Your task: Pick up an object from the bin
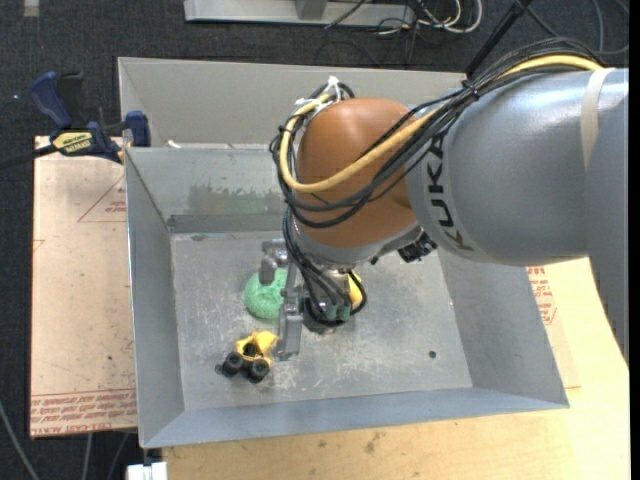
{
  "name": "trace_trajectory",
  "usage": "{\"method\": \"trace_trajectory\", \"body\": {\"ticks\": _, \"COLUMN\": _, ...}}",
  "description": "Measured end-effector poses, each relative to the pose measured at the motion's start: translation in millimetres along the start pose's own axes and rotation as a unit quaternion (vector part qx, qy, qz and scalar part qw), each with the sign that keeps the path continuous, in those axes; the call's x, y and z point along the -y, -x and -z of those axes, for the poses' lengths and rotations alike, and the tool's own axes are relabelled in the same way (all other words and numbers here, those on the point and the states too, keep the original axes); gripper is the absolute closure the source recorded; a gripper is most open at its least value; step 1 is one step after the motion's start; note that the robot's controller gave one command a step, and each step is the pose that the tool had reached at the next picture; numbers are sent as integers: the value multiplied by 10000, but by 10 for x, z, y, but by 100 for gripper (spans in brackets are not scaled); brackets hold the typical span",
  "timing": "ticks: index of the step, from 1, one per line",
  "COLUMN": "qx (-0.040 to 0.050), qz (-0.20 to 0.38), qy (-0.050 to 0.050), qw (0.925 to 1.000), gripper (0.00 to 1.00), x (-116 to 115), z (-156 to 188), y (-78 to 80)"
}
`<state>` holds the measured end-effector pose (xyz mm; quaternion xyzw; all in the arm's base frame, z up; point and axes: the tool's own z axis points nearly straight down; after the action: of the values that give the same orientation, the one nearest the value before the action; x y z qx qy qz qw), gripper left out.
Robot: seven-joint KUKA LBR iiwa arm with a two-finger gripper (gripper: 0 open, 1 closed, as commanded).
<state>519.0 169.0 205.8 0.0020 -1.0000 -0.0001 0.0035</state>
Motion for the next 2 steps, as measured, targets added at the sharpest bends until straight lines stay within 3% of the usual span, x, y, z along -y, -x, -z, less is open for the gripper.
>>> {"method": "trace_trajectory", "body": {"ticks": 1, "qx": 36, "qz": -20, "qy": 5, "qw": 10000, "gripper": 0, "x": 11, "z": 42, "y": 19}}
{"method": "trace_trajectory", "body": {"ticks": 2, "qx": 70, "qz": 760, "qy": 8, "qw": 9971, "gripper": 0, "x": 16, "z": -463, "y": -206}}
